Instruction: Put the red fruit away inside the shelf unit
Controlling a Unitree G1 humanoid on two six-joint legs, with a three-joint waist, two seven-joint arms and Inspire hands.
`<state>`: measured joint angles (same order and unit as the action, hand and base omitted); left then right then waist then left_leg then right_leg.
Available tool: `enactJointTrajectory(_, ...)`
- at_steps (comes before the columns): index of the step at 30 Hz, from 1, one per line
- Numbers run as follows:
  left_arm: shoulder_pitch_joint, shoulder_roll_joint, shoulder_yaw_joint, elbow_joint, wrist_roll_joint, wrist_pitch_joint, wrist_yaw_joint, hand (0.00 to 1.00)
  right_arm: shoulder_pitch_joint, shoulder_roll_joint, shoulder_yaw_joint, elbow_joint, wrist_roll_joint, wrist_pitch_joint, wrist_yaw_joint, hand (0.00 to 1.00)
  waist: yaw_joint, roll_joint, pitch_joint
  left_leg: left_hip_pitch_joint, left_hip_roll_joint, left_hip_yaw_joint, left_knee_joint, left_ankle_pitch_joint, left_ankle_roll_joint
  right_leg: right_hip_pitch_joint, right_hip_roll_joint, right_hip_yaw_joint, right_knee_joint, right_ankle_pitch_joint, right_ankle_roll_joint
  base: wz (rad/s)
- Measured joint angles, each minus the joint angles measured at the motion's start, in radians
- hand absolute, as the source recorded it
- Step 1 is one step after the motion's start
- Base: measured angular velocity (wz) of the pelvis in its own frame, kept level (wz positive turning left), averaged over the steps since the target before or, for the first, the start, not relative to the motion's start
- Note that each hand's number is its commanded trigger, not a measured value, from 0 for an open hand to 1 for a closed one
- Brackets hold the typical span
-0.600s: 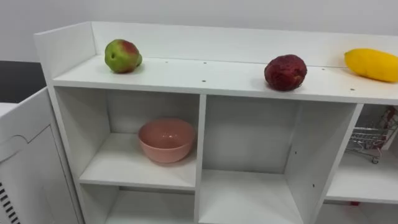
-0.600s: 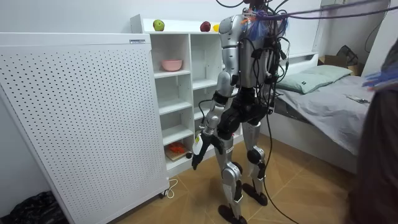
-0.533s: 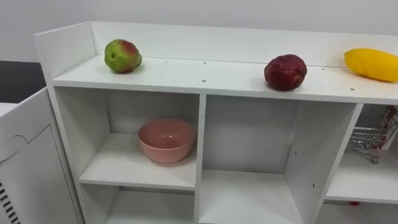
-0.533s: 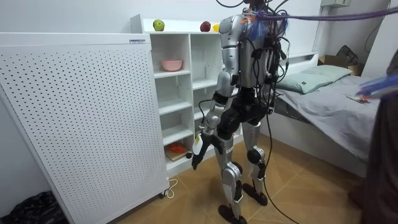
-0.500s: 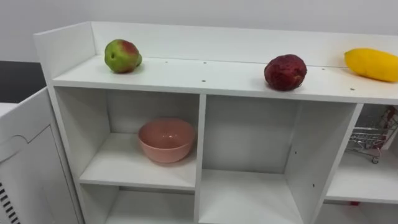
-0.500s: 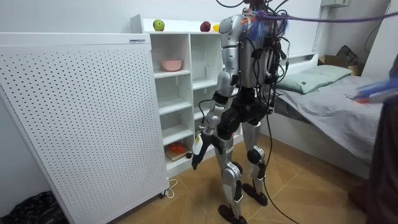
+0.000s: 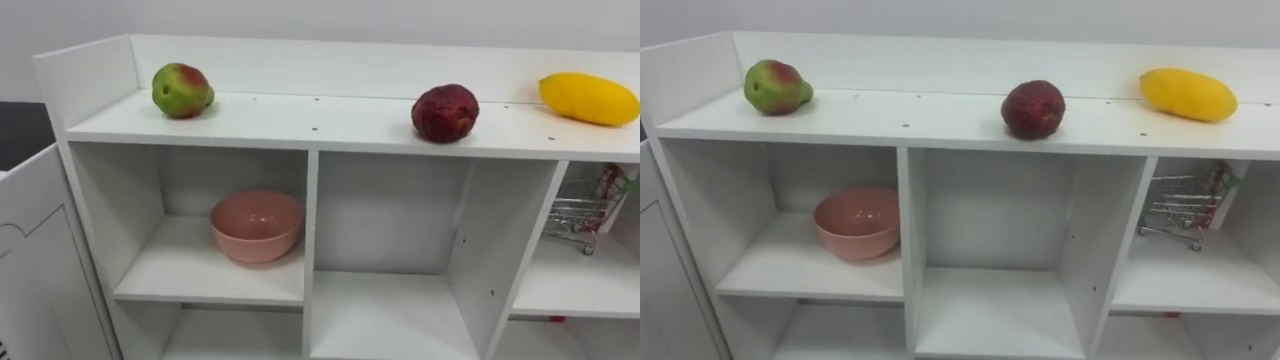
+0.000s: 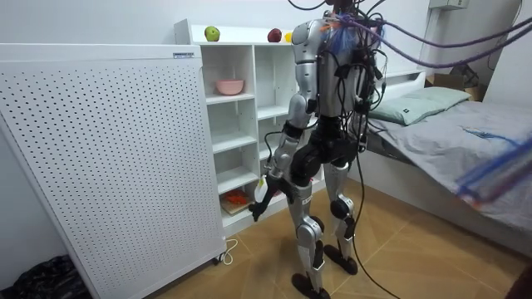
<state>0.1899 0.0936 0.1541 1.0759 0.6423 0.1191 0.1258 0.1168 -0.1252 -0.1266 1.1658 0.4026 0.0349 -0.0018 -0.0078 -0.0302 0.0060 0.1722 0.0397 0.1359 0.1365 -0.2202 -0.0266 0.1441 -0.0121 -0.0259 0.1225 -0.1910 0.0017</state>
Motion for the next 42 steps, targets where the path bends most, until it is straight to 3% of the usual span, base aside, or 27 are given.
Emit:
enactJointTrajectory(1, 0.0, 0.0, 0.014, 0.0, -0.005, -0.013, 0.002, 0.0, 0.0, 0.0, -0.038, -0.053, 0.009, -0.001, -0.028, 0.0, -0.004, -0.005, 0.0038, 0.002, 0.0, 0.001, -0.001, 0.0, 0.0, -0.002, 0.0, 0.004, 0.002, 0.0, 0.0, -0.11)
enactJointTrajectory(4, 0.0, 0.001, 0.04, -0.001, -0.021, -0.023, 0.023, 0.0, -0.008, 0.002, -0.106, -0.231, -0.005, -0.01, -0.119, 0.0, -0.015, -0.008, 0.0044, 0.003, 0.0, 0.002, 0.0, 0.0, 0.0, -0.009, 0.001, 0.013, 0.013, -0.001, 0.001, -0.11)
enactJointTrajectory(7, 0.001, 0.007, 0.04, 0.003, -0.022, -0.039, 0.054, 0.0, -0.027, 0.002, -0.155, -0.47, -0.037, -0.037, -0.224, 0.0, -0.015, 0.0, 0.0005, 0.003, -0.001, 0.003, 0.0, 0.0, 0.0, -0.019, 0.002, 0.025, 0.018, 0.0, 0.001, -0.12)
enactJointTrajectory(11, 0.008, 0.015, 0.025, 0.001, -0.022, -0.043, 0.079, 0.0, -0.026, 0.004, -0.145, -0.767, -0.156, -0.071, -0.333, 0.0, -0.014, -0.006, -0.0032, -0.003, 0.0, 0.004, 0.0, 0.0, 0.0, -0.023, 0.004, 0.025, 0.016, 0.0, 0.001, 0.0)
enactJointTrajectory(17, 0.051, 0.013, 0.001, 0.005, -0.021, -0.06, 0.101, 0.0, -0.028, 0.004, -0.136, -1.016, -0.256, -0.114, -0.463, 0.0, -0.006, 0.007, -0.0083, -0.003, 0.001, 0.004, 0.0, 0.0, 0.0, -0.029, 0.006, 0.021, 0.031, 0.0, 0.001, -0.05)
enactJointTrajectory(20, 0.063, 0.013, -0.018, 0.005, -0.021, -0.062, 0.101, 0.0, -0.028, -0.001, -0.118, -1.108, -0.26, -0.146, -0.504, 0.0, 0.007, 0.01, -0.0099, 0.001, 0.002, 0.0, 0.0, 0.0, 0.0, -0.028, 0.007, 0.023, 0.031, 0.0, 0.001, -0.14)
enactJointTrajectory(29, 0.047, 0.011, -0.071, 0.0, -0.022, -0.077, 0.084, 0.0, -0.081, -0.005, -0.04, -1.266, -0.407, -0.158, -0.526, 0.0, 0.016, 0.007, -0.0075, -0.011, 0.003, 0.002, 0.0, 0.0, 0.0, -0.047, 0.007, 0.02, 0.049, 0.0, 0.001, 0.0)
enactJointTrajectory(36, 0.04, 0.011, -0.099, 0.004, -0.021, -0.077, 0.071, 0.0, -0.121, -0.006, -0.011, -1.331, -0.409, -0.179, -0.53, 0.0, 0.038, -0.004, -0.0074, -0.021, 0.002, 0.001, 0.003, 0.0, 0.001, -0.062, 0.007, 0.015, 0.048, 0.002, 0.004, 0.03)
enactJointTrajectory(42, 0.02, 0.013, -0.098, 0.007, -0.02, -0.09, 0.054, 0.0, -0.209, -0.067, 0.002, -1.338, -0.411, -0.203, -0.519, 0.0, 0.059, -0.008, -0.0055, -0.025, 0.004, -0.001, 0.009, 0.001, 0.001, -0.06, 0.007, 0.007, 0.047, 0.004, 0.002, 0.01)
